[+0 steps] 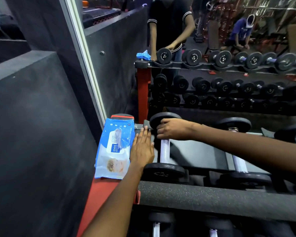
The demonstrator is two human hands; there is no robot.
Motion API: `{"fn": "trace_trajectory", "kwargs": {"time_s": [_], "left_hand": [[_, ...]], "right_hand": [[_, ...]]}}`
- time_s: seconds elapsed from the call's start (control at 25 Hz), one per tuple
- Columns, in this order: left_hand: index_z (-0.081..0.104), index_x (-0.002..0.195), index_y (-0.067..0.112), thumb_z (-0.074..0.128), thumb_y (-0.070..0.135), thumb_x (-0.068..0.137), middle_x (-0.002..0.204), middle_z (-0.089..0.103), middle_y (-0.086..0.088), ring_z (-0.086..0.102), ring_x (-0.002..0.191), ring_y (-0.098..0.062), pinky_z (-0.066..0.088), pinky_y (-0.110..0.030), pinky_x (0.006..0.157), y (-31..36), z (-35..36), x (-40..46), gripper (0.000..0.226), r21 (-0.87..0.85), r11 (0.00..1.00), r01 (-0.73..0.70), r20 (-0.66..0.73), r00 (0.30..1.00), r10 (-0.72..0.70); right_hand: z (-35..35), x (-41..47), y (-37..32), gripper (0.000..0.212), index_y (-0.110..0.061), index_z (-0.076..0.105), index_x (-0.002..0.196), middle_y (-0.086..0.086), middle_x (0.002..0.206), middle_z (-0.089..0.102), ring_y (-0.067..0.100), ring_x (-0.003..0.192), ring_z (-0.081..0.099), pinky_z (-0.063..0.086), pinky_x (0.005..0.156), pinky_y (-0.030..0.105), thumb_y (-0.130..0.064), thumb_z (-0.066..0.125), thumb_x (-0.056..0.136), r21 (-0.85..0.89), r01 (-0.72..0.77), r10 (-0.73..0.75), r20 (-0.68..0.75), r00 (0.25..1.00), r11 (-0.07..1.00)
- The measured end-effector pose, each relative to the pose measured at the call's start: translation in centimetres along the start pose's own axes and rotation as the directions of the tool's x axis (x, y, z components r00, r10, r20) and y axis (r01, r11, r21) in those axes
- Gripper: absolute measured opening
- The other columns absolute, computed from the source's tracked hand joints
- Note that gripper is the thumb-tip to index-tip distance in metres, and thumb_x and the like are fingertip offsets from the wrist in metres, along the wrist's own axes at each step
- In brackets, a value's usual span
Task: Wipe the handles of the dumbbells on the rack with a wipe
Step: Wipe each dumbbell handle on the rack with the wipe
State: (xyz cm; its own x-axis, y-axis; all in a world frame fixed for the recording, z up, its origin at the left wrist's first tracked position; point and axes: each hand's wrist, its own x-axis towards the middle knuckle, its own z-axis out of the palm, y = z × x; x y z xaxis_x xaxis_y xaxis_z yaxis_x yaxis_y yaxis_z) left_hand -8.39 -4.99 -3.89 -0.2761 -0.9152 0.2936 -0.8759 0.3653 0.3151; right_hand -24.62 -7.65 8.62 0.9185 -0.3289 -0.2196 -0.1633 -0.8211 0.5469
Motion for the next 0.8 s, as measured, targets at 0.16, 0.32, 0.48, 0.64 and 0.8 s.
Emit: {"fn": "trace_trajectory", "kwargs": {"time_s": [0.16,0.32,0.48,0.64,0.8], "left_hand": [[0.062,0.124,-0.001,0.035,0.023,0.082,0.131,0.061,-0.015,0.06,0.119,-0.03,0.042,-0.047,0.098,0.0,0.0,-0.3,0.055,0.025,1.0,0.011,-0.035,0.999,-0.01],[0.062,0.124,-0.001,0.035,0.025,0.083,0.132,0.06,-0.014,0.059,0.12,-0.029,0.041,-0.046,0.099,0.1,-0.3,-0.3,0.055,0.002,1.0,0.026,-0.058,0.998,-0.026],[0.061,0.126,0.0,0.036,0.024,0.082,0.133,0.059,-0.013,0.059,0.121,-0.029,0.042,-0.046,0.099,0.0,-0.4,-0.3,0.056,-0.014,0.999,0.037,-0.045,0.998,-0.037],[0.062,0.124,0.0,0.035,0.026,0.084,0.133,0.059,-0.014,0.059,0.121,-0.028,0.044,-0.048,0.098,0.0,-0.1,-0.3,0.055,0.0,0.999,0.035,-0.024,0.999,-0.035],[0.049,0.138,0.001,0.023,0.033,0.089,0.147,0.045,-0.013,0.043,0.136,-0.027,0.023,-0.04,0.113,0.1,-0.1,-0.2,0.064,-0.008,0.999,0.037,-0.015,0.999,-0.037]], "right_hand": [[-1.6,2.6,-0.1,0.017,-0.023,0.063,0.094,-0.005,0.096,0.066,0.018,0.103,0.057,0.035,0.087,0.03,-0.019,0.047,0.091,-0.028,-0.102,0.106,0.267,0.958,0.994],[-1.6,2.5,-0.5,0.023,-0.021,0.063,0.1,-0.006,0.104,0.064,0.02,0.117,0.043,0.035,0.086,0.03,-0.02,0.04,0.095,-0.094,-0.109,0.133,0.295,0.946,0.99],[-2.9,3.3,-0.1,0.025,-0.021,0.064,0.1,-0.007,0.103,0.063,0.019,0.114,0.042,0.033,0.082,0.029,-0.019,0.04,0.094,-0.078,-0.164,0.182,0.359,0.915,0.983],[-1.7,1.3,0.3,0.017,-0.029,0.065,0.076,-0.016,0.077,0.064,0.013,0.094,0.054,0.04,0.068,0.024,-0.023,0.051,0.084,-0.065,-0.205,0.21,0.083,0.974,0.977],[-0.7,-3.8,-2.0,0.028,-0.023,0.068,0.07,-0.01,0.07,0.066,0.017,0.089,0.057,0.049,0.065,0.028,-0.013,0.042,0.07,0.372,-0.521,0.614,-0.195,0.765,0.768]]}}
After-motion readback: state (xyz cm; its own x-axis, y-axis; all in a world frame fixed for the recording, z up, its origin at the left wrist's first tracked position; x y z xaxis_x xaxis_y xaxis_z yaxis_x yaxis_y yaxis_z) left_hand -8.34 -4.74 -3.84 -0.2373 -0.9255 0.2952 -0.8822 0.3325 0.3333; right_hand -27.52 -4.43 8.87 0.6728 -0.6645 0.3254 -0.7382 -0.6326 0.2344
